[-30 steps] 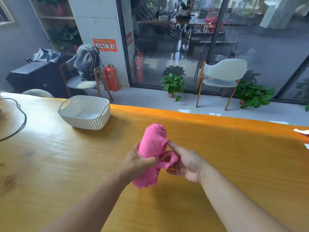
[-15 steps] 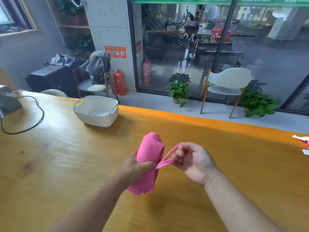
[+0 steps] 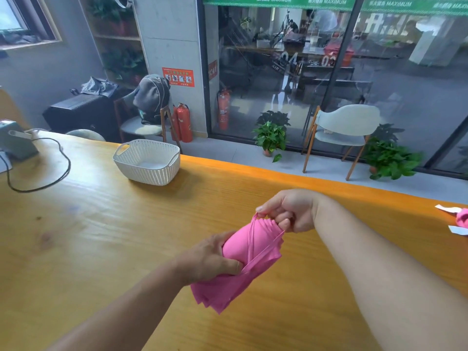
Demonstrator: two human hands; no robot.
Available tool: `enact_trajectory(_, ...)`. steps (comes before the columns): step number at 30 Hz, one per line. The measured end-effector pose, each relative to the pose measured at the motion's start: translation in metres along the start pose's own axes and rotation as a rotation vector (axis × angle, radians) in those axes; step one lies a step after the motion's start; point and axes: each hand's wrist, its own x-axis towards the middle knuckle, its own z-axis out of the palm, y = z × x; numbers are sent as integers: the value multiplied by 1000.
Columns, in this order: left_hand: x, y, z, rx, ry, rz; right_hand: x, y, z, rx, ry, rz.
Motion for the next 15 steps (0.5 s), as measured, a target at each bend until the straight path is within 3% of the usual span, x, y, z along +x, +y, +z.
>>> enact_trajectory(3,-6,-2,-4,-135,-16,-4,1,8,-1,131,-39,39)
enact_trajectory(7,-6,0,-7,-499,-27,0,11,32,9,327,-47,56)
enact_trajectory(12,10,-6,3,-731,136,-84,47,51,34,607,120,90)
enact_trajectory(15,15,-17,15,-757,271,-137,61,55,44,513,193,56)
